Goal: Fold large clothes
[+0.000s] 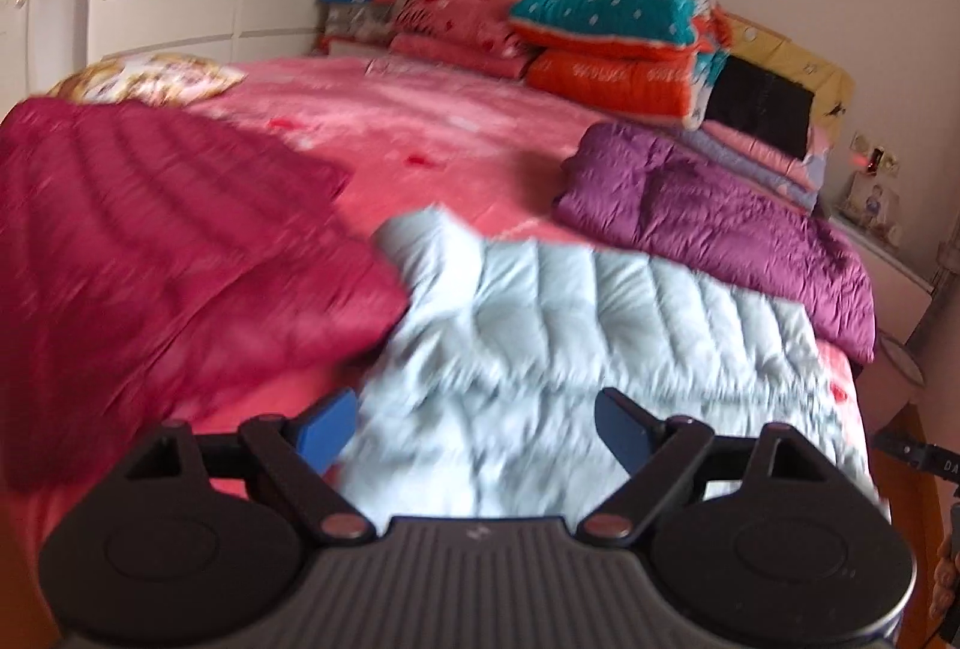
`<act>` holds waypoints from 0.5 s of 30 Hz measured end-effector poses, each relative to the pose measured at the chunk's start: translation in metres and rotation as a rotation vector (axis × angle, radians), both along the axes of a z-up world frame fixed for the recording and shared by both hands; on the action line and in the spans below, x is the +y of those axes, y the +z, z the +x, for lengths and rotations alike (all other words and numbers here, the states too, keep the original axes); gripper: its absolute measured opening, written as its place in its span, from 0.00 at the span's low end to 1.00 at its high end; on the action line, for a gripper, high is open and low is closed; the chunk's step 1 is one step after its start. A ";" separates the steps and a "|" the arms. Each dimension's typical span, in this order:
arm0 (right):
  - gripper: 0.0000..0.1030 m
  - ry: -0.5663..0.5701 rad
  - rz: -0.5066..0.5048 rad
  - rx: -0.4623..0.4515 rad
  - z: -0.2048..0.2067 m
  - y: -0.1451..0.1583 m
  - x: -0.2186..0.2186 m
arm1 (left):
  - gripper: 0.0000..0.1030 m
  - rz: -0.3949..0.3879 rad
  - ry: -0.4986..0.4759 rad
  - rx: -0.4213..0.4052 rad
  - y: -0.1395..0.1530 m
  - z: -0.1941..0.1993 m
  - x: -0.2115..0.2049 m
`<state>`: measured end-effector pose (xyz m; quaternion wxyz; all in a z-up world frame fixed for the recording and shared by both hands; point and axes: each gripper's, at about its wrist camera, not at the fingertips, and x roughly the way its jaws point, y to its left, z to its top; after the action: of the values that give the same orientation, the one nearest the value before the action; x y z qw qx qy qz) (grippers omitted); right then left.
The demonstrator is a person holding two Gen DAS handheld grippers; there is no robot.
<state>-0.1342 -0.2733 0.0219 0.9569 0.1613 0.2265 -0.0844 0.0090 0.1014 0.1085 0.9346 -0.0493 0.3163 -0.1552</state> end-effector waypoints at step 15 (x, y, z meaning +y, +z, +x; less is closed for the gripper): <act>1.00 0.129 0.297 0.155 -0.084 -0.028 -0.001 | 0.84 -0.091 0.028 0.197 -0.027 -0.060 0.047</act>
<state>-0.2181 -0.2741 -0.0057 0.9056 0.2789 0.3196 -0.0006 -0.0513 0.1484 0.0816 0.8979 -0.1111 0.3984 -0.1507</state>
